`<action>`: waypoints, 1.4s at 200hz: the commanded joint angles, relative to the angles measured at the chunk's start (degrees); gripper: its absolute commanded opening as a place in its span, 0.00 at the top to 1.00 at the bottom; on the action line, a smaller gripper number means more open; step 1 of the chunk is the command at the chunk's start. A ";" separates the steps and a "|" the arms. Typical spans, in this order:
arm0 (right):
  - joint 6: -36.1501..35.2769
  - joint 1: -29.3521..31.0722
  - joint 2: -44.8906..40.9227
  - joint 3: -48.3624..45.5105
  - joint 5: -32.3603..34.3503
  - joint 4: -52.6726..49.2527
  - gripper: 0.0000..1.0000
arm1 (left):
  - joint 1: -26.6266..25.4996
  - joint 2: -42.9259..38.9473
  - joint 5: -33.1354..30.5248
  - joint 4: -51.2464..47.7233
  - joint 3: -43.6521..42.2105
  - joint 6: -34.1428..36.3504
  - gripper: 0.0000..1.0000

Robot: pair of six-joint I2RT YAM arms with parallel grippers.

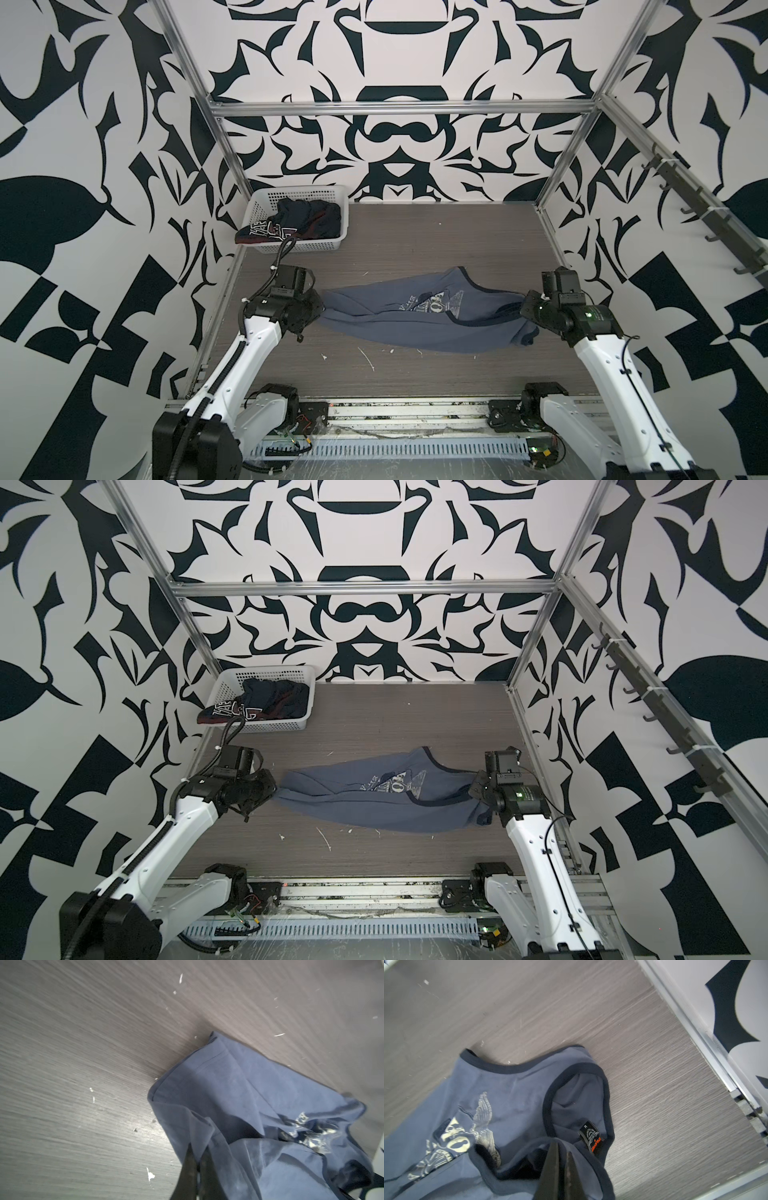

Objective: Fold and stack the tank tops
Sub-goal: 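Lift the tank top with both grippers and stretch it across the table, then lower the stretched tank top flat onto the table with both grippers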

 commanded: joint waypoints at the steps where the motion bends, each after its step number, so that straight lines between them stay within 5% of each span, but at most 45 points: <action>1: -0.44 -0.27 -4.74 8.18 2.87 -0.09 1.00 | 0.22 -7.22 -1.29 -2.02 5.07 0.78 1.00; 48: -4.52 -0.28 -9.21 32.15 13.62 -3.50 1.00 | 0.22 -16.50 -5.98 -3.05 25.76 4.71 1.00; 123: -8.47 -0.23 -5.27 57.25 16.35 -4.12 1.00 | 0.22 -12.62 1.18 2.24 46.23 2.77 1.00; 162: -8.96 0.11 2.69 51.64 19.93 -1.95 1.00 | 0.22 -1.78 -0.39 4.32 43.48 2.10 1.00; 215: -8.41 -0.11 12.78 37.93 24.07 8.42 1.00 | -1.25 23.27 3.50 7.97 43.93 1.08 1.00; 248: -8.53 -2.25 19.68 29.60 21.04 17.62 1.00 | -3.84 37.22 2.14 11.79 46.36 0.67 1.00; 260: -8.07 -4.00 23.81 27.83 18.32 20.63 1.00 | -4.27 42.60 1.48 11.92 48.91 0.29 0.89; 280: -5.94 -8.53 33.11 30.45 11.02 20.66 0.51 | -4.60 52.42 -0.93 6.82 58.49 1.65 0.52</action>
